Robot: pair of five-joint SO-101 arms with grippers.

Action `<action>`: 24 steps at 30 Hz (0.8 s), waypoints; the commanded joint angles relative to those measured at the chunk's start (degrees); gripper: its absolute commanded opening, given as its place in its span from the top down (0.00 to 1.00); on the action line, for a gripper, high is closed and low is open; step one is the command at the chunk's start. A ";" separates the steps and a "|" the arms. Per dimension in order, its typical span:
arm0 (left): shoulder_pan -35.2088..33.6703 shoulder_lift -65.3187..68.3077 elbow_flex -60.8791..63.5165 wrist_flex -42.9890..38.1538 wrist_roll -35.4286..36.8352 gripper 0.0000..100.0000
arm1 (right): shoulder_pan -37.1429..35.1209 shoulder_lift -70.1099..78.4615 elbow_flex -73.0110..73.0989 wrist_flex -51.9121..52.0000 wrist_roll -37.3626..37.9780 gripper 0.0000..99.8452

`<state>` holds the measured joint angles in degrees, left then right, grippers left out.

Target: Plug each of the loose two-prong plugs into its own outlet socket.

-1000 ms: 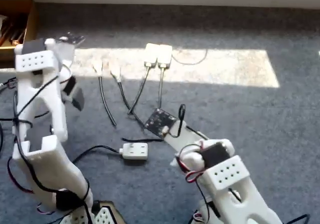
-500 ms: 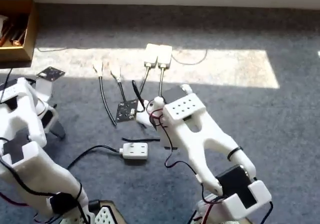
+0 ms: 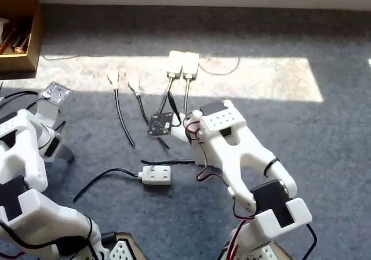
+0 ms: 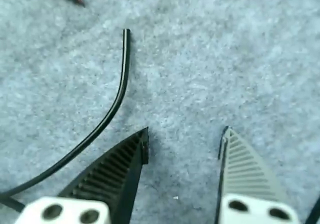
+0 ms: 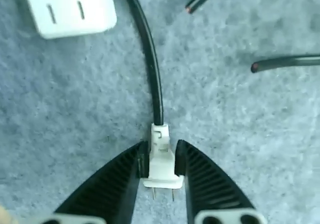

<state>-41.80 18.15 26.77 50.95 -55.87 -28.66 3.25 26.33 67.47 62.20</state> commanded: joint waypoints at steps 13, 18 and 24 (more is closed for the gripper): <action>-1.89 0.40 0.13 -3.43 -0.53 0.79 | 1.54 8.48 2.24 -8.66 0.53 0.90; -1.45 0.48 0.13 -3.43 -0.35 0.79 | 1.19 9.54 0.40 -8.04 -5.71 0.91; 1.80 -0.04 -0.31 -3.16 -0.35 0.79 | -3.30 7.69 -9.45 -4.97 -25.23 1.00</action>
<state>-41.10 17.80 26.86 50.77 -55.87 -28.84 12.84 22.46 60.97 45.67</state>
